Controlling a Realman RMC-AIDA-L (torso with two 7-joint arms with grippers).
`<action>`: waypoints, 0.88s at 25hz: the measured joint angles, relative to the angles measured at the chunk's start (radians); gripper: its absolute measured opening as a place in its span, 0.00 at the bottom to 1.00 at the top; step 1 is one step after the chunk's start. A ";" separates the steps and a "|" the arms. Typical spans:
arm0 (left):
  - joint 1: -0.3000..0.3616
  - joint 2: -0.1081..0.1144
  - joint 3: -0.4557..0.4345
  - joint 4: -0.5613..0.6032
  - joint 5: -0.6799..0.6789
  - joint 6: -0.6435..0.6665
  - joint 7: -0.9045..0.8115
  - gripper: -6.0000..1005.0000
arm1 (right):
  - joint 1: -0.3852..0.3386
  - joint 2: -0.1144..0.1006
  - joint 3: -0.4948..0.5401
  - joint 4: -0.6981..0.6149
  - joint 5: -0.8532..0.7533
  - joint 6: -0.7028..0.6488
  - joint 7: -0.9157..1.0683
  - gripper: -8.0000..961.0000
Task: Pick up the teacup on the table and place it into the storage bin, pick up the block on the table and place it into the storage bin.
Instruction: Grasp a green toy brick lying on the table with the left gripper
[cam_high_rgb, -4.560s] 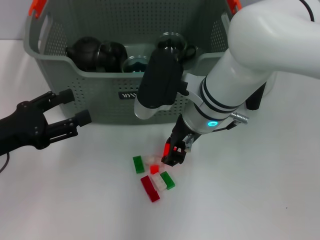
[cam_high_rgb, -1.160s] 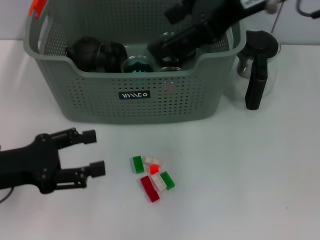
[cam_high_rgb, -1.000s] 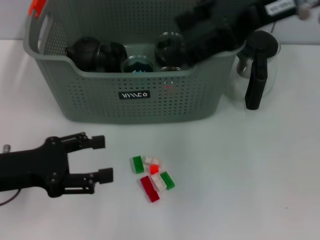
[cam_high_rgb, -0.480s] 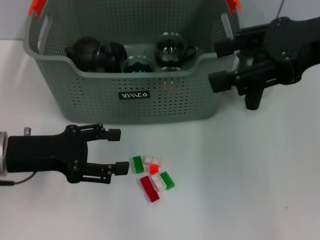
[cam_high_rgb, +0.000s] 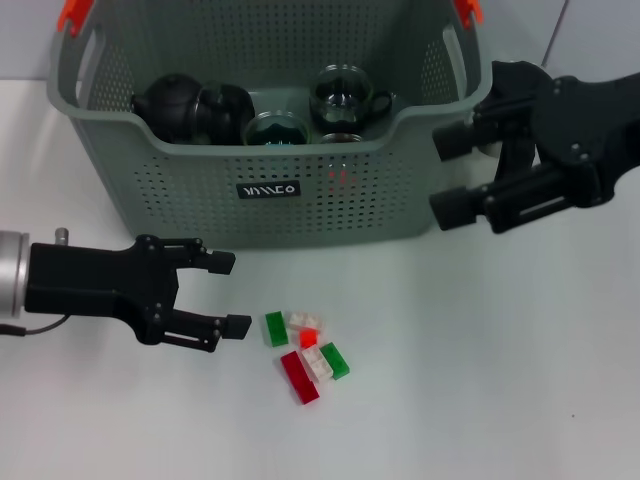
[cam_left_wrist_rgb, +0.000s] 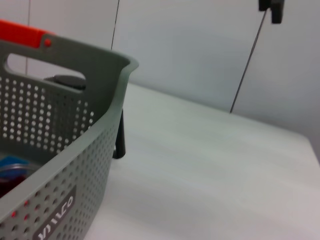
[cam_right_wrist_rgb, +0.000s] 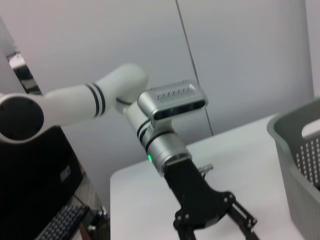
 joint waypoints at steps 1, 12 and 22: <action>-0.003 0.001 0.006 0.000 0.005 -0.008 -0.002 0.87 | 0.001 -0.010 -0.013 0.000 0.000 -0.001 0.010 0.94; -0.016 -0.018 0.194 0.209 0.020 -0.006 -0.207 0.87 | 0.017 -0.037 -0.058 0.022 -0.001 0.001 0.038 0.93; -0.116 -0.020 0.349 0.328 0.168 -0.061 -0.374 0.87 | 0.033 -0.038 -0.057 0.118 -0.001 0.008 0.012 0.93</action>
